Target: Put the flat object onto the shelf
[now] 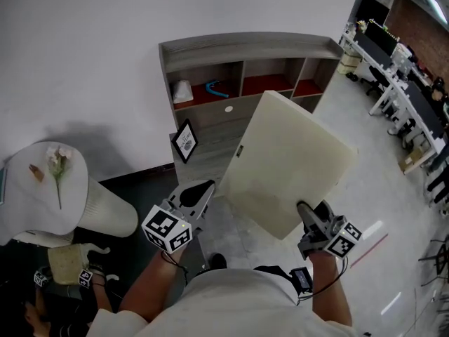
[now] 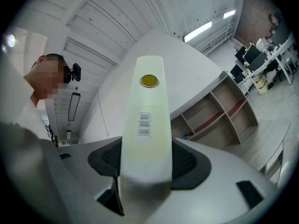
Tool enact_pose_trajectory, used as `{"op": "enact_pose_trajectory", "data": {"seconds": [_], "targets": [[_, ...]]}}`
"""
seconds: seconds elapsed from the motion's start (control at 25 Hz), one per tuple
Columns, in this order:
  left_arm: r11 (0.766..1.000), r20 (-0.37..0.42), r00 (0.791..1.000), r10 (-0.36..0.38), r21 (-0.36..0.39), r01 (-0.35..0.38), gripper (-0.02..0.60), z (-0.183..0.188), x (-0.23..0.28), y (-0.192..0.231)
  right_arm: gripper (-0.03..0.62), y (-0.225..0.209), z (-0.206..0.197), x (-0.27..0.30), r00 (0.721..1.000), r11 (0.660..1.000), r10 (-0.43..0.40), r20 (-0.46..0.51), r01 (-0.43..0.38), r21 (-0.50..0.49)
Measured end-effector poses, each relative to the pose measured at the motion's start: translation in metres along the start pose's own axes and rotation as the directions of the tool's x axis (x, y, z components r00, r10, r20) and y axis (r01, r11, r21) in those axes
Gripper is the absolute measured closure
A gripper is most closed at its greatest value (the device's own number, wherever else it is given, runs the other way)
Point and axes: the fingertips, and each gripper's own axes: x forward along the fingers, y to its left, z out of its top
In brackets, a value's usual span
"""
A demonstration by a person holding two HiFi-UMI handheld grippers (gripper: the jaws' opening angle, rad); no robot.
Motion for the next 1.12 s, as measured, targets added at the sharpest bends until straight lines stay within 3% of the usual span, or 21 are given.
{"op": "enact_pose_trajectory", "data": {"seconds": [0.48, 1.12], "targets": [[1.000, 0.010, 1.000, 0.025, -0.007, -0.025, 0.569, 0.005, 0.012, 0.039, 0.307, -0.014, 0.003, 0.041, 0.999, 1.000, 0.024, -0.021, -0.024, -0.003], [0.978, -0.008, 0.978, 0.210, 0.017, -0.210, 0.569, 0.011, 0.086, 0.126, 0.307, -0.119, 0.037, 0.167, 0.971, 0.975, 0.218, -0.101, -0.213, 0.056]]}}
